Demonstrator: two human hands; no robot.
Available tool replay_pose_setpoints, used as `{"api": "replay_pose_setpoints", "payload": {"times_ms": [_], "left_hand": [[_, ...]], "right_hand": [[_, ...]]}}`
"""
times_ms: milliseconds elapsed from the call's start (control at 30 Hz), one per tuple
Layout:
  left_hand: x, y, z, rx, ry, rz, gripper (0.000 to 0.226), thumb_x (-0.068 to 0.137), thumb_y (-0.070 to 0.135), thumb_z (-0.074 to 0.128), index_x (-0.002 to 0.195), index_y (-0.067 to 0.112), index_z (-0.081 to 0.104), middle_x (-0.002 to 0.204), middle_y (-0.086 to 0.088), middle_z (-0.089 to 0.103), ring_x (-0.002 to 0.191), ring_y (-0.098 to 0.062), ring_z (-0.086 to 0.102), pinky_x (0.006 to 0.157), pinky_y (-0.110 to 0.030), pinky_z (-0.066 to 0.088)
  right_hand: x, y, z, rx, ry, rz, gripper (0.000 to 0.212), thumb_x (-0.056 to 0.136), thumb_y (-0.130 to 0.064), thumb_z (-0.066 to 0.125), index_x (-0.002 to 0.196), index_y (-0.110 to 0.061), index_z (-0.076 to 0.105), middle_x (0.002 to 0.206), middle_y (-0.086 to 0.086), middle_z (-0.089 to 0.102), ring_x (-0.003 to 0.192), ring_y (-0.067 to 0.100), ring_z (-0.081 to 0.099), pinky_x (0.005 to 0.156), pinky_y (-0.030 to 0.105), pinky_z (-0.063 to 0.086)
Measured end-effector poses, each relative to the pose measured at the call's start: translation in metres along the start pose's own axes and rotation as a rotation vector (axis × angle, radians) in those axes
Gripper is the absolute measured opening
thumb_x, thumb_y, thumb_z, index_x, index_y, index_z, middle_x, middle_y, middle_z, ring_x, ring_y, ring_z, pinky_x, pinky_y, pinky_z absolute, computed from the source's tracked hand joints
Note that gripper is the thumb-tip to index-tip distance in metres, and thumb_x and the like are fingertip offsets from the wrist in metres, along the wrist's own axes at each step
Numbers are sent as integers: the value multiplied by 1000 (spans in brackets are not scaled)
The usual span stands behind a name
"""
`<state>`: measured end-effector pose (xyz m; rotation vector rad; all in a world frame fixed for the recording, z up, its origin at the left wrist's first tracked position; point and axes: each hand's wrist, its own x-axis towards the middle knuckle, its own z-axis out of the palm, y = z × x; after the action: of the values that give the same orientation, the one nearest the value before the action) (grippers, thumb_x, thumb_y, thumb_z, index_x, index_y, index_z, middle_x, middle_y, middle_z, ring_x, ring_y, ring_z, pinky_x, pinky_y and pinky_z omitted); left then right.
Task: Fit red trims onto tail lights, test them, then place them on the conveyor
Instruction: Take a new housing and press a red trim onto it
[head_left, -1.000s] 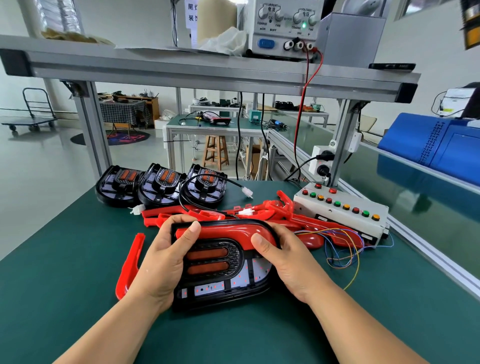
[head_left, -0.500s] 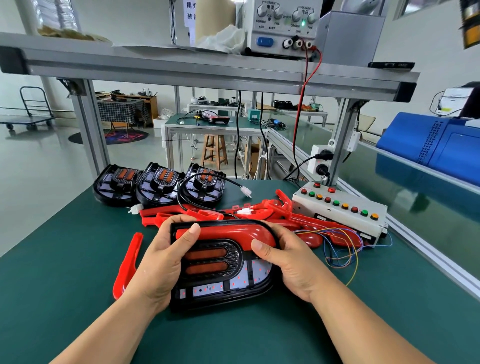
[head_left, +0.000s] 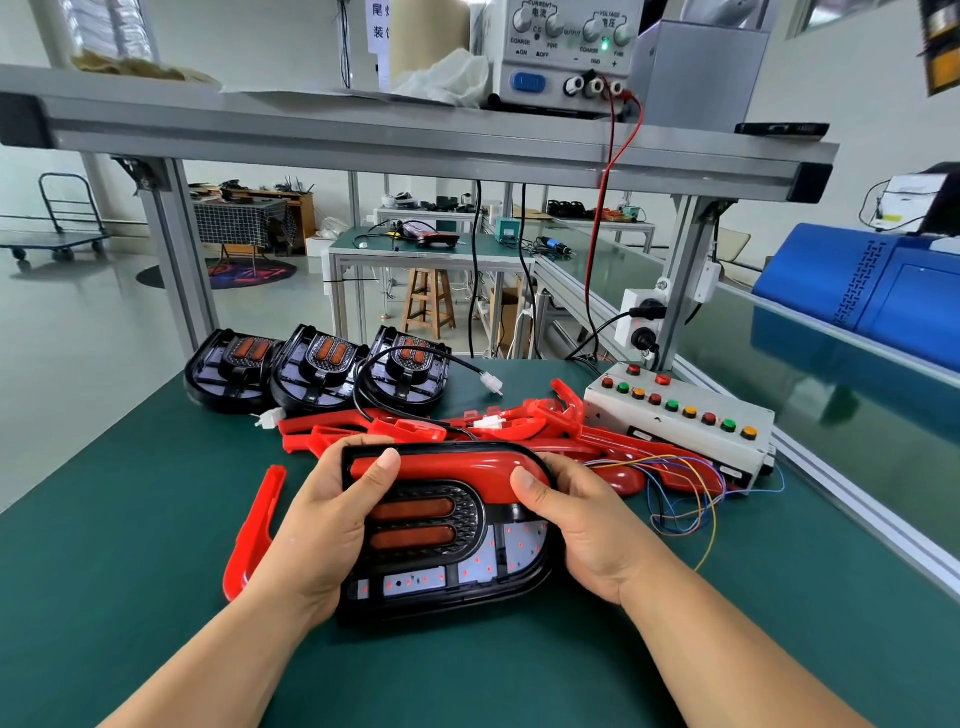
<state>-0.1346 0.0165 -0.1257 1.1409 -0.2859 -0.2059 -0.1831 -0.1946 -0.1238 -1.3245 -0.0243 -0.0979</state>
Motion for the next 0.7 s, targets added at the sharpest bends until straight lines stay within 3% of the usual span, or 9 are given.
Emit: {"api": "replay_pose_setpoints", "payload": {"times_ms": [333, 567, 700], "left_hand": [[1, 2, -3, -14, 6, -17, 27, 78, 36, 69, 100, 20, 65, 102, -27, 71, 89, -46, 71, 66, -57, 57], [-3, 7, -4, -9, -1, 0, 33, 75, 34, 70, 103, 20, 61, 100, -31, 70, 87, -50, 70, 68, -61, 55], [-4, 7, 0, -7, -4, 7, 34, 71, 35, 75, 99, 23, 61, 99, -29, 70, 85, -50, 70, 67, -61, 56]], "right_hand": [[-2, -4, 5, 70, 10, 28, 43, 68, -20, 74, 108, -8, 66, 99, 8, 76, 89, 20, 72, 75, 28, 58], [-5, -7, 2, 108, -95, 85, 39, 81, -16, 71, 116, 0, 67, 117, 23, 68, 108, 34, 65, 101, 47, 49], [-5, -7, 1, 146, -68, 37, 40, 76, -12, 72, 113, -24, 66, 111, 10, 71, 98, 26, 68, 85, 34, 56]]}}
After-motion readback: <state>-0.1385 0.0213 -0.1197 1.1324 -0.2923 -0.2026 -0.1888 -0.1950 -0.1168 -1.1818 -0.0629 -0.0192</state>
